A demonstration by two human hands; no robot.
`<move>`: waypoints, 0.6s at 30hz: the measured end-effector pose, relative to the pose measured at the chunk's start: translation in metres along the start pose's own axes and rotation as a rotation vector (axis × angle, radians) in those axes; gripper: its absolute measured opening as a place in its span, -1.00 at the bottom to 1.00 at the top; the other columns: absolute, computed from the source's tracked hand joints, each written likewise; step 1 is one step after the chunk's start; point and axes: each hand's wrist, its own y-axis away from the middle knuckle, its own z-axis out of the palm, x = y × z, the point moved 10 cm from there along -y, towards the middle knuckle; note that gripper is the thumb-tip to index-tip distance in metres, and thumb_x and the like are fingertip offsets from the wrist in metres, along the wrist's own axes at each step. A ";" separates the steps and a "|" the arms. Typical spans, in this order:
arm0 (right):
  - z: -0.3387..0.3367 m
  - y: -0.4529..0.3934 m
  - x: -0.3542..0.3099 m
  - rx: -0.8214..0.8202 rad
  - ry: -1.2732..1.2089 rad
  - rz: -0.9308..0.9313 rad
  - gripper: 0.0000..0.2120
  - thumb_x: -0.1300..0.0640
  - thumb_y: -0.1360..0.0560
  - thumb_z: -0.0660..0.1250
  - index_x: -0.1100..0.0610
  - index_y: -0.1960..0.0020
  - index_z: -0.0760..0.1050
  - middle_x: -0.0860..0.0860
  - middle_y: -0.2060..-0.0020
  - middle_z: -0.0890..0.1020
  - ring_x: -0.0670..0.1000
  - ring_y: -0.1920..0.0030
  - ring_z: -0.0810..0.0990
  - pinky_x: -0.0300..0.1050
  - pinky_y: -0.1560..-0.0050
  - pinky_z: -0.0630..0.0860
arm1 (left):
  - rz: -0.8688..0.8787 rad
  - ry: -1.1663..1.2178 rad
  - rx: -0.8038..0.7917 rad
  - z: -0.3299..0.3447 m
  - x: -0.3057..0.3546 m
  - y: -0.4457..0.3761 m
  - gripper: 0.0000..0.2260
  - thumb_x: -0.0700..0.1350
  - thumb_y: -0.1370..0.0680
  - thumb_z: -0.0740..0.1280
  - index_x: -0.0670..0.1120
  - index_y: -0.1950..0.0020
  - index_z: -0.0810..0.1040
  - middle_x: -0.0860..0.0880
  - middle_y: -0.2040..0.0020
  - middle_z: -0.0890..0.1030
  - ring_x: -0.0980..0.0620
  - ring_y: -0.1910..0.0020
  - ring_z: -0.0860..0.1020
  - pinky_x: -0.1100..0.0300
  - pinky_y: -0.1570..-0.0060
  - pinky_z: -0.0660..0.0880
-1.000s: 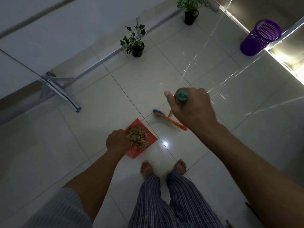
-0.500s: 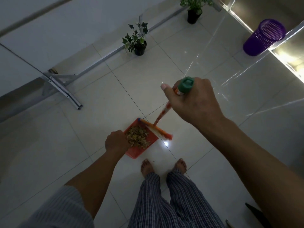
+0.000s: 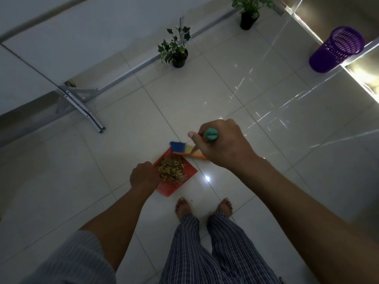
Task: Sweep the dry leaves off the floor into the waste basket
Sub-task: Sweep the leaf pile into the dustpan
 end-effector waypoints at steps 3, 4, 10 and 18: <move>0.009 0.006 0.006 -0.075 -0.033 0.035 -0.57 -0.19 -0.58 0.26 0.13 0.21 0.64 0.03 0.33 0.66 -0.03 0.32 0.62 -0.03 0.21 0.63 | -0.008 0.016 -0.015 0.003 -0.001 0.000 -0.72 -0.15 -0.41 0.40 -0.24 -0.06 0.49 -0.22 -0.07 0.53 -0.20 -0.07 0.54 0.09 0.07 0.50; 0.006 0.007 0.006 -0.082 -0.031 0.037 -0.56 -0.20 -0.58 0.25 0.12 0.20 0.64 0.03 0.33 0.66 -0.03 0.33 0.62 -0.07 0.24 0.63 | -0.013 0.026 -0.026 0.004 -0.003 -0.001 -0.68 -0.13 -0.39 0.43 -0.23 -0.06 0.49 -0.21 -0.07 0.53 -0.19 -0.06 0.54 0.10 0.09 0.50; -0.053 -0.005 0.007 0.059 -0.060 0.086 -0.49 -0.29 -0.53 0.24 0.15 0.18 0.62 0.06 0.38 0.61 0.00 0.36 0.60 -0.09 0.31 0.61 | -0.023 0.047 -0.009 0.000 -0.022 -0.002 -0.56 0.05 -0.30 0.53 -0.16 -0.01 0.48 -0.16 -0.02 0.54 -0.15 0.00 0.55 0.13 0.15 0.49; -0.066 -0.012 -0.011 0.212 -0.033 0.085 -0.52 -0.26 -0.57 0.24 0.13 0.22 0.60 0.02 0.39 0.61 -0.02 0.36 0.59 -0.09 0.26 0.59 | -0.049 0.024 -0.051 0.004 -0.038 0.001 -0.62 -0.06 -0.25 0.57 -0.13 0.14 0.42 -0.14 0.03 0.53 -0.13 0.04 0.56 0.18 0.26 0.44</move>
